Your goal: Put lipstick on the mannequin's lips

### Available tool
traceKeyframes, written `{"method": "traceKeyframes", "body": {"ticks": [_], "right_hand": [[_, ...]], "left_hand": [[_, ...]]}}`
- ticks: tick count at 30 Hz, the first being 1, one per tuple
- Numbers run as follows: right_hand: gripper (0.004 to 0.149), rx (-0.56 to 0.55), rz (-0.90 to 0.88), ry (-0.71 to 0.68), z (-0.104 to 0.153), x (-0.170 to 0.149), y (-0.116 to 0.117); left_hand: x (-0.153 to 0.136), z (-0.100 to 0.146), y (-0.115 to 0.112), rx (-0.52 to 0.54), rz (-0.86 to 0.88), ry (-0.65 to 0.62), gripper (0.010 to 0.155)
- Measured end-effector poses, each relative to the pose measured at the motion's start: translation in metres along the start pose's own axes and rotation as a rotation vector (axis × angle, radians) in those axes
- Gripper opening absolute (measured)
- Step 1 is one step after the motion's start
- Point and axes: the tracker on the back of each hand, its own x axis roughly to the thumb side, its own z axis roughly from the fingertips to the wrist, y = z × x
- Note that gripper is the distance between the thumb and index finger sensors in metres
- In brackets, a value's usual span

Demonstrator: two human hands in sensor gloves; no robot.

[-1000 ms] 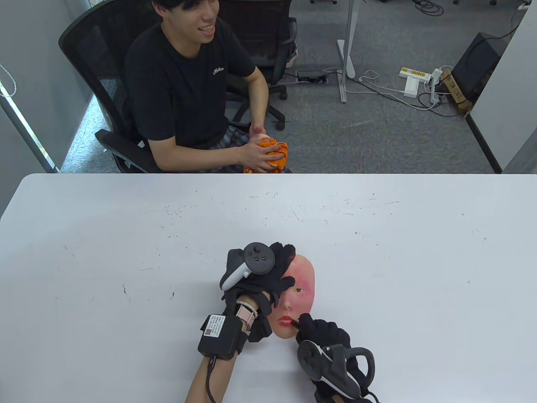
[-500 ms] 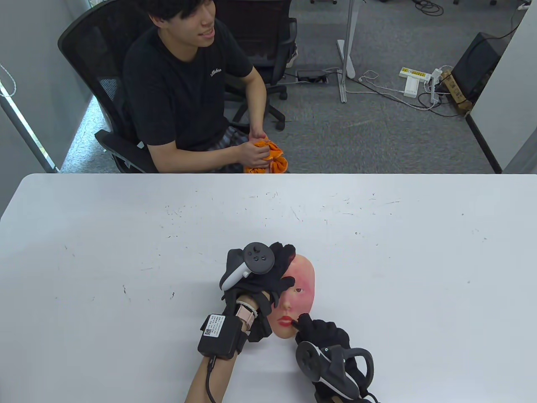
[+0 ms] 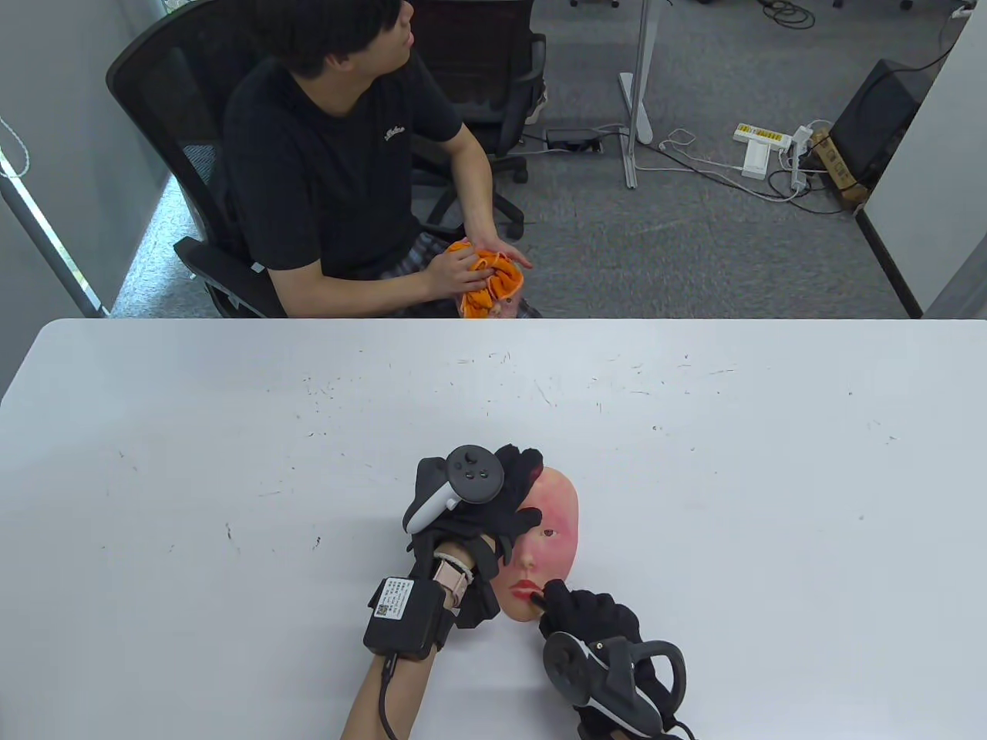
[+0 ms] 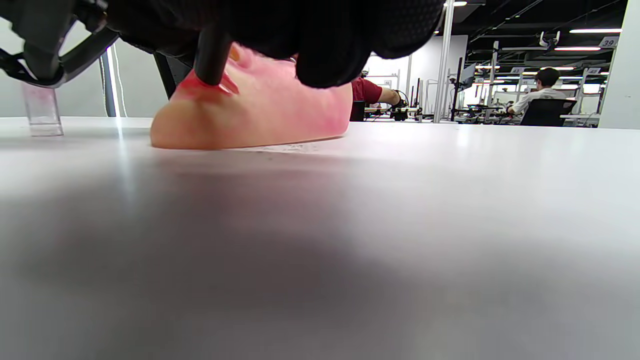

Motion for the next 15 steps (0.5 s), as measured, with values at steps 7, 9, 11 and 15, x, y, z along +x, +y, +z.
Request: {"method": "traceKeyframes", "body": {"ticks": [7, 9, 11, 15], "right_hand": [[0.052, 0.009, -0.001, 0.015, -0.0035, -0.0003, 0.0012], [0.052, 0.005, -0.002, 0.011, -0.0046, 0.0007, 0.0010], [0.052, 0.012, -0.004, 0.030, -0.0053, -0.0007, 0.0012], [0.052, 0.036, -0.001, 0.082, -0.0052, -0.0048, 0.0022]], "left_hand": [[-0.0002, -0.0001, -0.0002, -0.002, 0.004, -0.002, 0.080], [-0.0003, -0.0001, 0.0000, -0.003, 0.003, -0.002, 0.080], [-0.0005, -0.0003, 0.0001, -0.003, 0.006, -0.001, 0.080], [-0.0007, -0.0002, -0.0002, -0.003, 0.008, -0.004, 0.081]]}}
